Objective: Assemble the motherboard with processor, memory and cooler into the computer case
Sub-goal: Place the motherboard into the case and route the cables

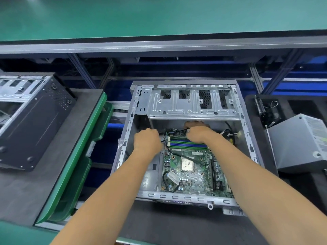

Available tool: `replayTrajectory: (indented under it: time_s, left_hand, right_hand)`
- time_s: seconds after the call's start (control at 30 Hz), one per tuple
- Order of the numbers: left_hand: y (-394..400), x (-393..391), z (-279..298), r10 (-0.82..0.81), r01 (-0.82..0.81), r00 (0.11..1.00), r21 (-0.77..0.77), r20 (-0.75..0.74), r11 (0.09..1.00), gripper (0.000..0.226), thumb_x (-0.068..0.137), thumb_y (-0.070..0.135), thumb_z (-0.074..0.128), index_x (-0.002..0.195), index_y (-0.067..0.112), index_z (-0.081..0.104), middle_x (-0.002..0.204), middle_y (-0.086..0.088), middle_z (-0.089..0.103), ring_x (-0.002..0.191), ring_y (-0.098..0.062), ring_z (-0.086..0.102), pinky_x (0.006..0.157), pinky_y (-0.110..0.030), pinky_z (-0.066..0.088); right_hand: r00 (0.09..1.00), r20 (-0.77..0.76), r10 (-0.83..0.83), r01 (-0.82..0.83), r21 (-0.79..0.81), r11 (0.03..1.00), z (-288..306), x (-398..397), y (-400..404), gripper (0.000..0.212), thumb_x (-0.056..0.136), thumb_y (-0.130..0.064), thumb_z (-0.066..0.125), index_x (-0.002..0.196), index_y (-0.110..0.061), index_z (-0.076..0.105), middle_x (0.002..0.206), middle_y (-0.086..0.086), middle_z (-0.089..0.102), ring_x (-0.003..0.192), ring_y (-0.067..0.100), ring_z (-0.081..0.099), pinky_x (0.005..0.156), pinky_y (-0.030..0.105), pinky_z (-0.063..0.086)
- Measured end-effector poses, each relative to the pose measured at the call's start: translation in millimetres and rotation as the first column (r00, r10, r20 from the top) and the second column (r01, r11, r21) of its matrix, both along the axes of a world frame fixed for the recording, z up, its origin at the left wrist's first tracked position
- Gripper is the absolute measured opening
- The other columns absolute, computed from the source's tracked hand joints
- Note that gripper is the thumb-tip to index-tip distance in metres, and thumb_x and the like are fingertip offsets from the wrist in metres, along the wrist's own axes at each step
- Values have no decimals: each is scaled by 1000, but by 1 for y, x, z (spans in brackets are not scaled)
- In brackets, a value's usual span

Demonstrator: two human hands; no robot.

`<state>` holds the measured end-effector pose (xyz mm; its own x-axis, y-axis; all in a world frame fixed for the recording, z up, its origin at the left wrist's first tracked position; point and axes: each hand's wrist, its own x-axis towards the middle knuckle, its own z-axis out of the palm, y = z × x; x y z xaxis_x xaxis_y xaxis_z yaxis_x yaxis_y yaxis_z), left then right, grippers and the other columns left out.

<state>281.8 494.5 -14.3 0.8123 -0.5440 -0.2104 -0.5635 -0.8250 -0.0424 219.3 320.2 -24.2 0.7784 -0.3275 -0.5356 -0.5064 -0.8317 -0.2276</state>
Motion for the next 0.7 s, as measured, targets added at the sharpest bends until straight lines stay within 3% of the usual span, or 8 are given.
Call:
replayTrajectory:
  time_s: [0.07, 0.17, 0.23, 0.33, 0.43, 0.53, 0.6, 0.7]
  left_hand:
    - [0, 3, 2, -73, 71, 995, 40, 62, 997, 10, 85, 23, 56, 84, 15, 51, 85, -5, 60, 72, -25, 55, 59, -30, 40]
    - [-7, 8, 2, -164, 167, 986, -116, 37, 979, 5, 83, 6, 51, 85, 10, 49, 91, -12, 61, 70, -24, 46, 58, -32, 39]
    - [-14, 5, -4, -280, 269, 957, -127, -72, 955, 27, 82, -4, 47, 107, 3, 50, 106, -16, 57, 86, -24, 48, 68, -32, 43]
    - [-19, 6, -16, -327, 326, 931, -36, -162, 945, 56, 82, -8, 43, 136, -2, 31, 125, -21, 48, 115, -31, 45, 89, -38, 45]
    - [-24, 11, -22, -243, 247, 963, 23, -115, 969, 66, 85, -5, 40, 146, 0, 16, 119, -21, 56, 106, -35, 54, 74, -38, 45]
    - [-29, 14, -24, -121, 123, 980, 1, -155, 992, 42, 87, -4, 42, 129, 0, 40, 111, -20, 60, 95, -35, 60, 65, -35, 44]
    - [-29, 16, -26, -33, 31, 967, -14, -252, 999, 24, 88, -2, 46, 111, 1, 52, 111, -19, 60, 95, -34, 60, 67, -33, 45]
    - [-24, 19, -30, 33, -47, 947, -37, -320, 998, 20, 91, 4, 49, 110, 3, 55, 111, -17, 60, 93, -31, 60, 69, -30, 44]
  right_hand:
    - [1000, -6, -7, 7, 18, 1000, -2, 1, 0, 41, 91, -8, 39, 126, -28, 47, 120, 9, 53, 94, 27, 44, 82, 36, 30]
    - [1000, -14, -10, 10, 19, 1000, -2, 0, 1, 30, 92, -8, 39, 115, -22, 51, 105, 8, 48, 94, 27, 44, 88, 40, 36]
    - [1000, -24, -8, 8, 13, 1000, 0, 0, 2, 15, 94, -9, 38, 91, -17, 50, 101, 8, 46, 93, 27, 43, 89, 41, 37]
    - [1000, 3, -19, 18, 38, 999, 3, -1, 2, 22, 94, -10, 37, 110, -17, 50, 103, 6, 46, 91, 25, 46, 81, 33, 37]
    - [1000, -5, -26, 27, 60, 998, 5, -2, 1, 12, 97, -10, 37, 90, -13, 47, 82, 2, 44, 73, 18, 43, 66, 30, 35]
    - [999, -16, -45, 46, 48, 998, 5, -3, 3, 27, 96, -8, 36, 71, -16, 41, 75, 3, 40, 70, 18, 39, 69, 33, 33]
    - [999, -17, -47, 47, 50, 998, 5, -3, 3, 23, 96, -8, 36, 79, -14, 50, 77, 7, 43, 71, 19, 39, 70, 34, 33]
    - [999, -12, -38, 38, 63, 997, 3, -1, 0, 33, 93, -8, 36, 120, -13, 55, 85, 12, 47, 79, 20, 40, 81, 37, 40]
